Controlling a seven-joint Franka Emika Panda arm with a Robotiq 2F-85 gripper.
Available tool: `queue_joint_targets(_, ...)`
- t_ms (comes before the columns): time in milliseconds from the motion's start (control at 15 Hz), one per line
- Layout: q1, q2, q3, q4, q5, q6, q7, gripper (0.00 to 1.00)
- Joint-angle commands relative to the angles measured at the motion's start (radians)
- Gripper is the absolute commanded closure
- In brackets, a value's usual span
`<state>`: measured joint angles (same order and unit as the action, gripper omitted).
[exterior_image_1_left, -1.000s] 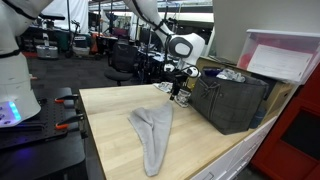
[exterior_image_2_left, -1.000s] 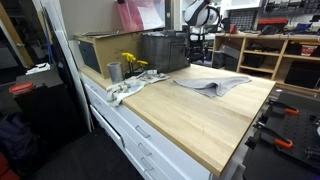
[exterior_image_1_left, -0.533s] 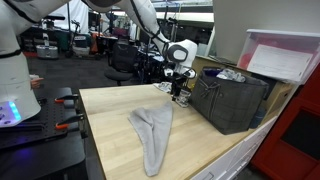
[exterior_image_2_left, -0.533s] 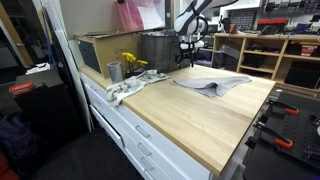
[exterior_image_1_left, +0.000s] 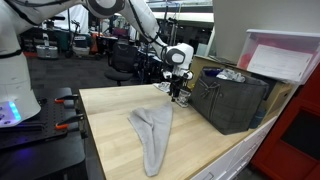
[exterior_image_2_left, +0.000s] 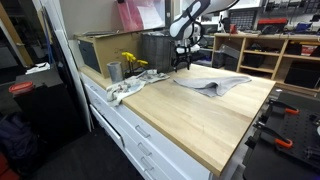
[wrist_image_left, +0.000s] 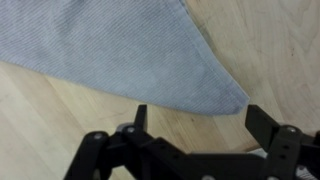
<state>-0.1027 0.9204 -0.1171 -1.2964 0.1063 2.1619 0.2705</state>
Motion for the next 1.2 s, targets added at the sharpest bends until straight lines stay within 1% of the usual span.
queue_joint_targets(0, -0.018, -0.013, -0.004, -0.019, 0.008, 0.004, 0.011, 0.00)
queue_joint_targets(267, -0.049, -0.004, -0.026, -0.021, 0.034, 0.014, 0.073, 0.00)
queue_joint_targets(400, -0.065, 0.013, -0.013, -0.004, 0.053, 0.004, 0.077, 0.00)
queue_joint_targets(533, -0.065, 0.019, 0.007, 0.005, 0.078, 0.000, 0.069, 0.00)
queue_joint_targets(733, -0.048, 0.033, 0.035, 0.021, 0.097, -0.007, 0.057, 0.00)
queue_joint_targets(867, -0.032, 0.041, 0.045, 0.025, 0.087, 0.003, 0.045, 0.00)
queue_joint_targets(1133, 0.004, 0.084, 0.036, 0.044, 0.060, 0.024, 0.044, 0.00)
